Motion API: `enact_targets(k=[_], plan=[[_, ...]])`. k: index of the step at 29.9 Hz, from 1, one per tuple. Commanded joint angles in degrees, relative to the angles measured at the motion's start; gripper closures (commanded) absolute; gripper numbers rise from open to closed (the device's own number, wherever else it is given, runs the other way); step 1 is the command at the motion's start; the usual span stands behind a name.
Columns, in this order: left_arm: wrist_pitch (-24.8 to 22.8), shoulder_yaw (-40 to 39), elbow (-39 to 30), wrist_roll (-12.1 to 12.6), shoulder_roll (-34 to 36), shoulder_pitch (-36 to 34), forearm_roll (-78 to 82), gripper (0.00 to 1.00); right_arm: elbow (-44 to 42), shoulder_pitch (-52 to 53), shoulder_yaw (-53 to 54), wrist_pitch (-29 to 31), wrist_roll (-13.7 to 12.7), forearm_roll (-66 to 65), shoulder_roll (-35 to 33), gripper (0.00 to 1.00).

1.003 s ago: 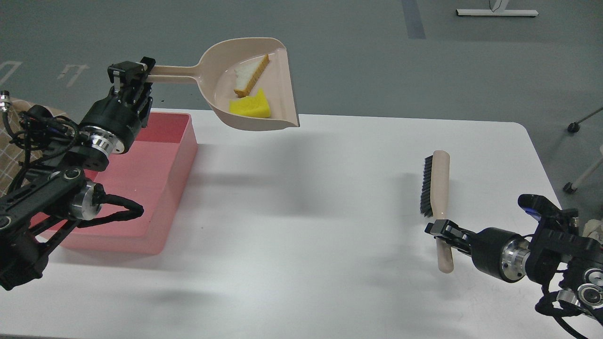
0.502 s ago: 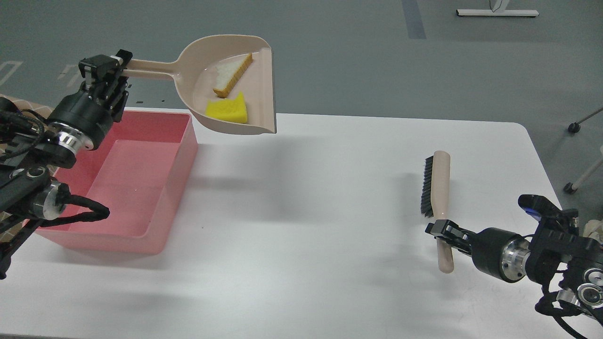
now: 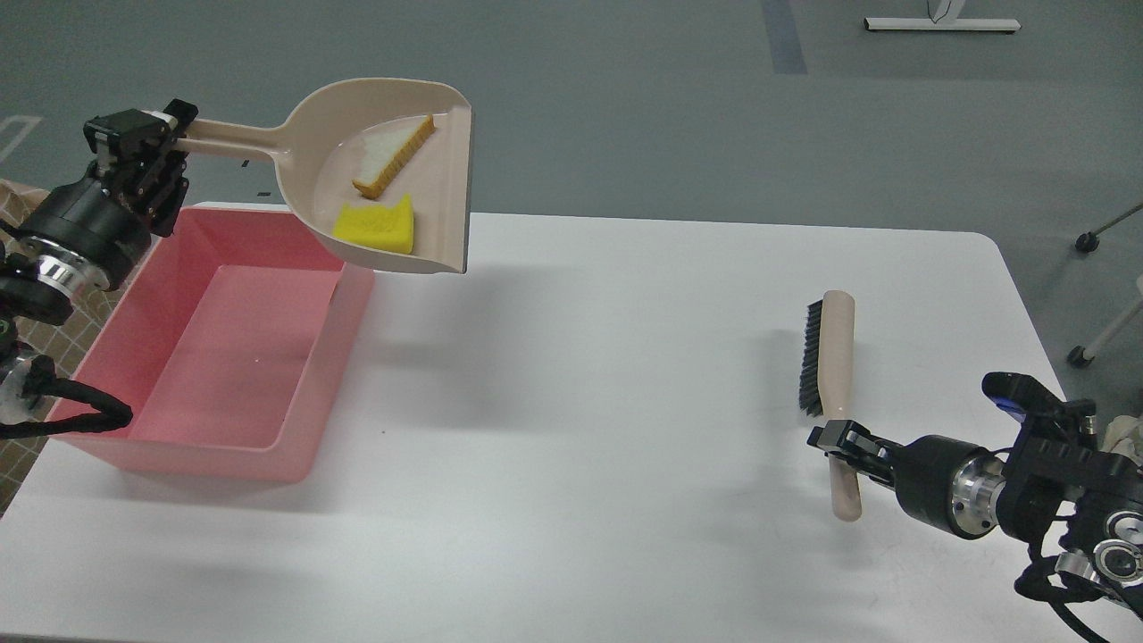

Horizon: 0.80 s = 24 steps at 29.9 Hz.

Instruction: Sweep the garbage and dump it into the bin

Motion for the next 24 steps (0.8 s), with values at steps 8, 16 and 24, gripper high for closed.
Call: enact_targets(k=[8,16,24], plan=[[-1.96,-1.43,6.72,-0.94,0.15,-0.09,0.43,1.0,0.18,-0.17,-0.01,0.0,0.0,0.0,0.05,0.91],[-4.41,-1.69,9.1,-2.61,3.13,-0.09,0.0,1.0,0.09,-0.26,0.08,0.0,0.0,0.0,0.13,0.91],[-11.45,-2.92,11.47,-3.93,5.59,-0.09,-2.73,1.0,0.09,-0.43,0.08,0.0,0.0,0.0,0.05,0.91]])
